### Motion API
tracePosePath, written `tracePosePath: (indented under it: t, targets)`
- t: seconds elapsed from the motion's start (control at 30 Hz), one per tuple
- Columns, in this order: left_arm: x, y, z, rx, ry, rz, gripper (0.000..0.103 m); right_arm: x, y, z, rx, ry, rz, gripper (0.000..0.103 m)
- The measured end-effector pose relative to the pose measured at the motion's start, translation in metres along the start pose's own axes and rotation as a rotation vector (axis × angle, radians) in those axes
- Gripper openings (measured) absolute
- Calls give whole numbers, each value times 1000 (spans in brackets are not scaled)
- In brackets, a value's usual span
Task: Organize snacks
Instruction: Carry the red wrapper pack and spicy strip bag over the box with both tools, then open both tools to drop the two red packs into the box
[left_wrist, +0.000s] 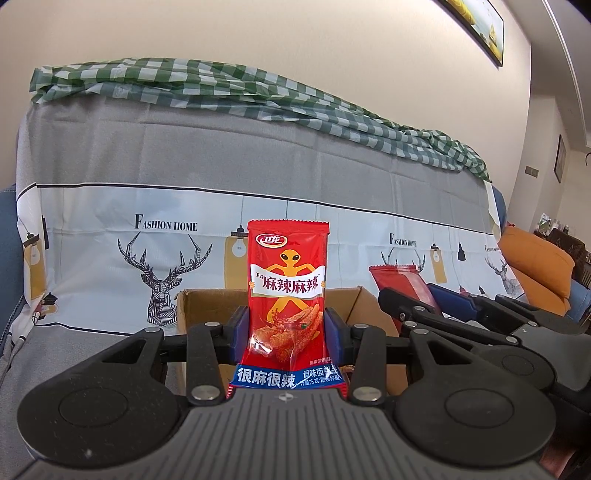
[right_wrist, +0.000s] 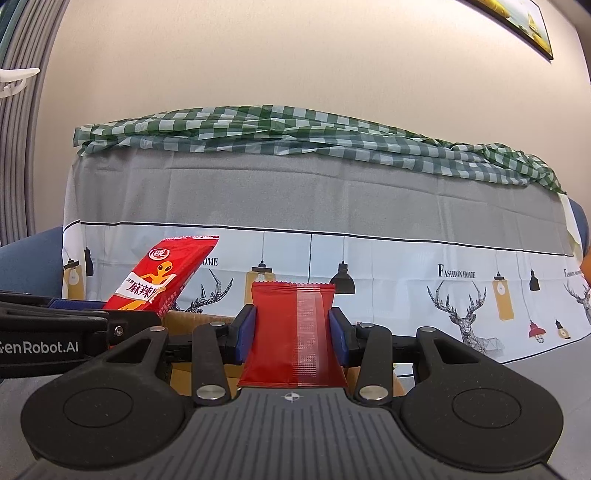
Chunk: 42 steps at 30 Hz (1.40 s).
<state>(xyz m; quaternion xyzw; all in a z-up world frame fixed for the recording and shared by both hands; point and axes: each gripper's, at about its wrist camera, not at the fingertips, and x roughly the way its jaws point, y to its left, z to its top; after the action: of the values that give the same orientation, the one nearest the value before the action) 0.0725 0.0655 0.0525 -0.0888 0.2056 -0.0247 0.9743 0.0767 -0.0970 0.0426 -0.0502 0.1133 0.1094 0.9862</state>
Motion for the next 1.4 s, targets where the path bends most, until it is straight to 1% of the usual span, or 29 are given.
tracePosePath:
  t: [0.47,0.53,0.6,0.63,0.67,0.7,0.73,0.77,0.87,0.93,0.97,1.03,1.07,1.13,1.17,1.23,1.3,1.4]
  targets:
    - [0,0,1,1,2,-4,46,-1,0,-2,-3,-2,0,44]
    - [0,-1,1,0,2,-16,47,-1,0,-3,-5,-1,-1,44]
    - [0,-2,1,6,4,-51,47,-1,0,-3,-7,2,-2,45]
    - [-1,-3,1,11,2,-56,51,0,1,-2,-9,5,-5,45]
    - [-1,-3,0,15,0,-54,54,0,1,-2,-10,9,-16,48]
    - [-1,-4,0,15,-3,-54,61,2,0,-2,-6,14,-33,52]
    - [-1,-3,0,12,-5,-54,67,3,-2,-2,4,22,-50,60]
    - [-1,-3,0,9,-7,-53,68,4,-5,-2,15,28,-59,65]
    - [-2,-5,0,12,-13,-50,68,6,-9,-3,30,36,-79,72]
    - [-2,-4,0,13,-14,-43,70,5,-9,-3,29,32,-86,75]
    - [-2,-4,0,13,-15,-40,71,5,-9,-3,31,32,-86,78]
    - [-3,-4,0,8,-21,-29,79,6,-10,-3,34,34,-93,85]
    - [-3,-3,0,2,-24,-29,80,6,-11,-3,39,34,-101,90]
    - [-2,-2,-1,-7,-22,-29,85,7,-13,-2,52,36,-114,97]
    - [-2,-3,-1,-3,-24,-25,85,8,-14,-2,55,37,-127,100]
    - [-4,-6,-2,24,-36,-1,90,10,-15,-2,55,45,-145,102]
    - [-7,-10,-3,48,-55,28,90,11,-16,-1,58,52,-143,102]
    - [-12,-10,-1,43,-60,27,90,11,-14,4,55,66,-139,102]
